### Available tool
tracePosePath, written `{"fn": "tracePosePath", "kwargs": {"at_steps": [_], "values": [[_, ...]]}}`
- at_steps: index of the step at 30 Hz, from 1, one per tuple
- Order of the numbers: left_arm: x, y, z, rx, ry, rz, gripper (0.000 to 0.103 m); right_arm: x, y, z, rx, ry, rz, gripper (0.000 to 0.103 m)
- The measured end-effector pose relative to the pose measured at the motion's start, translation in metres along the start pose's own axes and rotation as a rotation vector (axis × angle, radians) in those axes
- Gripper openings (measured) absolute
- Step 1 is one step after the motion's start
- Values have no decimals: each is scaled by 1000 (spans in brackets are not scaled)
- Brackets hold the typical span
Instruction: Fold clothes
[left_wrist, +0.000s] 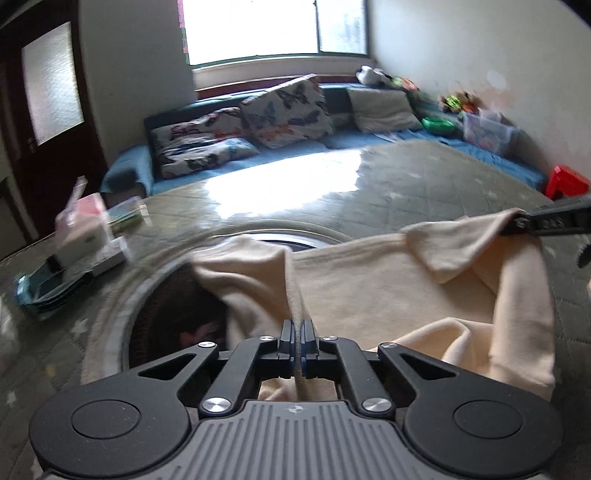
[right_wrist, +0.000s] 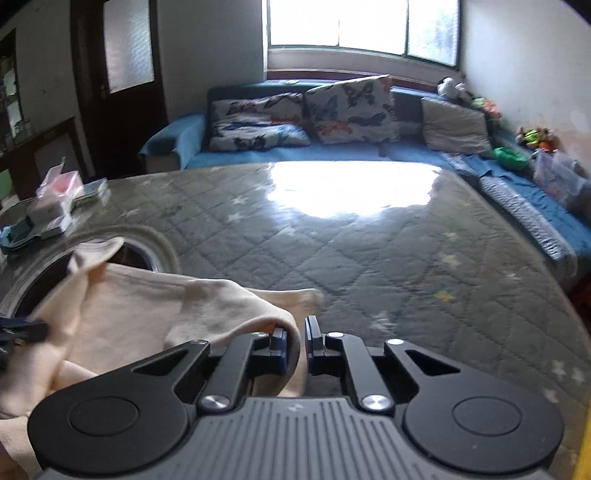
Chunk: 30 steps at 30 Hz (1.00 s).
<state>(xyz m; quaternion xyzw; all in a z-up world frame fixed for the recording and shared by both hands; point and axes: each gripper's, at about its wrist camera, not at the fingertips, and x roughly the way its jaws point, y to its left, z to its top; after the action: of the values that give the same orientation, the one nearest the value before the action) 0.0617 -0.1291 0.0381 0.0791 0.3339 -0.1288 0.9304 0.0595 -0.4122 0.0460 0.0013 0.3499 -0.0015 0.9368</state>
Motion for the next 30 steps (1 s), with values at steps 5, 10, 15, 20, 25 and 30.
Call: {"fn": "tracePosePath", "kwargs": {"at_steps": [5,10,15,20,25,30], "values": [[-25,27,-10,-63,-25,54,3,-17,-22,-5,54,-29,-46,8],[-48,51,-31,-104,-25,112,3,-27,-39,-15,88,-35,-109,8],[-65,68,-57,-142,14,116,3,-33,-56,-31,120,-11,-186,8],[-78,75,-71,-165,44,104,3,-33,-70,-48,146,39,-245,23],[-88,73,-73,-146,44,89,8,-41,-78,-60,166,52,-264,34],[-92,67,-57,-86,-1,85,32,-52,-74,-61,151,30,-252,43]]}}
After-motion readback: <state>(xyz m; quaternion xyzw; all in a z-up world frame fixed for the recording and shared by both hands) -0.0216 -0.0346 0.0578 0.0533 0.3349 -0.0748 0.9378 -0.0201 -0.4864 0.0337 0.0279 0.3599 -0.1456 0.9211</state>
